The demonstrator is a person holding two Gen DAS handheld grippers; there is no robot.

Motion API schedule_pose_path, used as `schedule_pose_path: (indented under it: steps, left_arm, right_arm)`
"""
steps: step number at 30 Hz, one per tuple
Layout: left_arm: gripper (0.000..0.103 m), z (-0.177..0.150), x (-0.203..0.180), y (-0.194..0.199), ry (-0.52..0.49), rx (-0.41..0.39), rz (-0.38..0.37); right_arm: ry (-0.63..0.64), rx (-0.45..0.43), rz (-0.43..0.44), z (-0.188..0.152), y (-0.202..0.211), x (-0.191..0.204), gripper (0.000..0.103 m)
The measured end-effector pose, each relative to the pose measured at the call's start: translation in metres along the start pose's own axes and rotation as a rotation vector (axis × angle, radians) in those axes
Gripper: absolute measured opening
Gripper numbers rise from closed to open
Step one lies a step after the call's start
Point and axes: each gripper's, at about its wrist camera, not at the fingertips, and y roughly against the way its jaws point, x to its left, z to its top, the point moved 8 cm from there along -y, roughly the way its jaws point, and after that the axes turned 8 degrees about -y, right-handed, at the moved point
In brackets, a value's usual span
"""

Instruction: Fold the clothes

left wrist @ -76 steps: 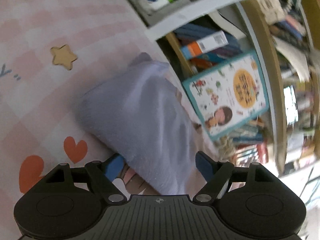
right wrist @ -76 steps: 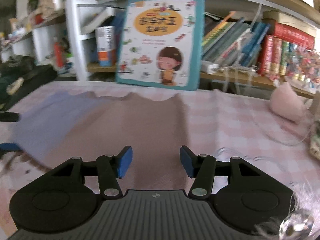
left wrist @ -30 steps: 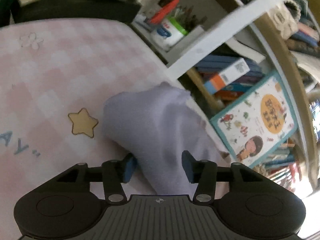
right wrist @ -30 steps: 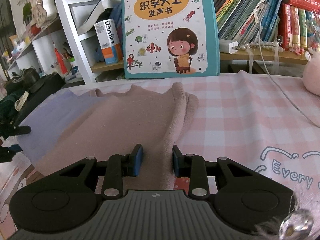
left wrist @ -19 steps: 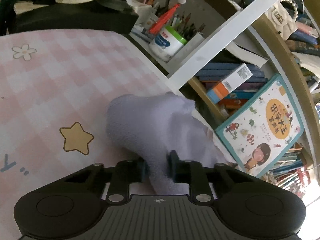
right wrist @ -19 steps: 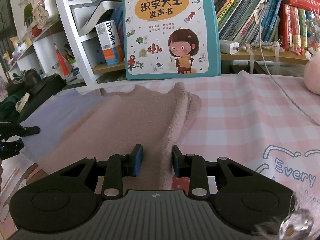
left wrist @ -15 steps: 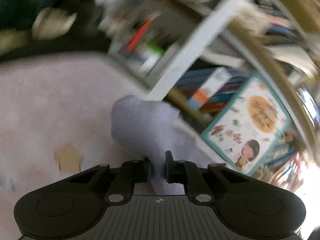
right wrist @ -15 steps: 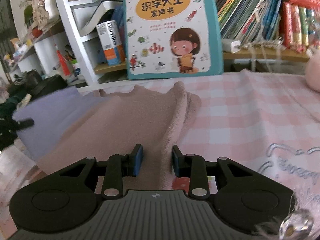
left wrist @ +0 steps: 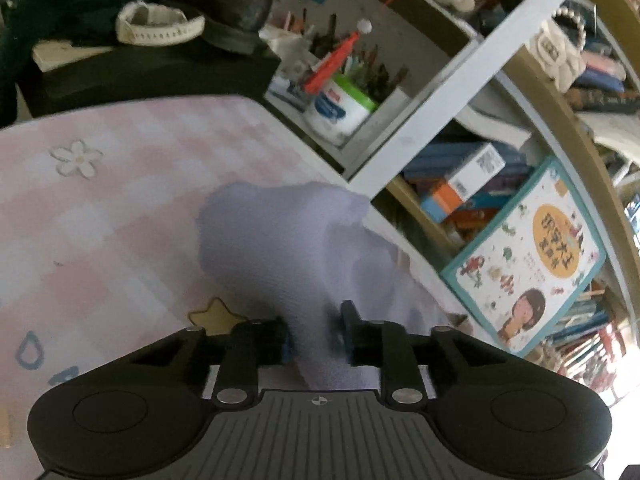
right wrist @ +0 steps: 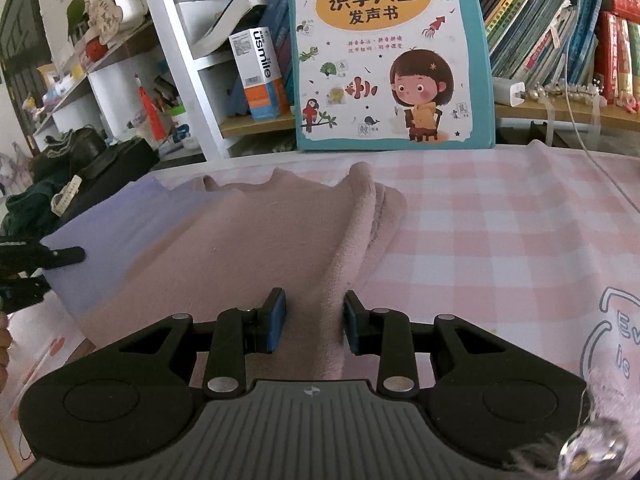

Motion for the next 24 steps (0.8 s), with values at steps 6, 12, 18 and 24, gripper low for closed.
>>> schedule_pose_path:
  steps: [6,12,18,24]
  left_arm:
    - [0.024,0.001,0.000,-0.006,0.019,-0.024,-0.014]
    - [0.020,0.001,0.004,-0.005,0.033,-0.034,-0.038]
    - [0.020,0.003,0.008,-0.006,0.055,-0.029,-0.060]
    - [0.016,0.004,0.013,-0.007,0.088,-0.036,-0.086]
  right_arm:
    - [0.001,0.009,0.005,0.001,-0.001,-0.001,0.031]
    - [-0.016,0.001,-0.010,0.023,-0.007,-0.011,0.038]
    - [0.058,-0.010,-0.056,0.045,-0.029,-0.011,0.038]
    - [0.085,-0.013,-0.058,0.041,-0.040,-0.014,0.033]
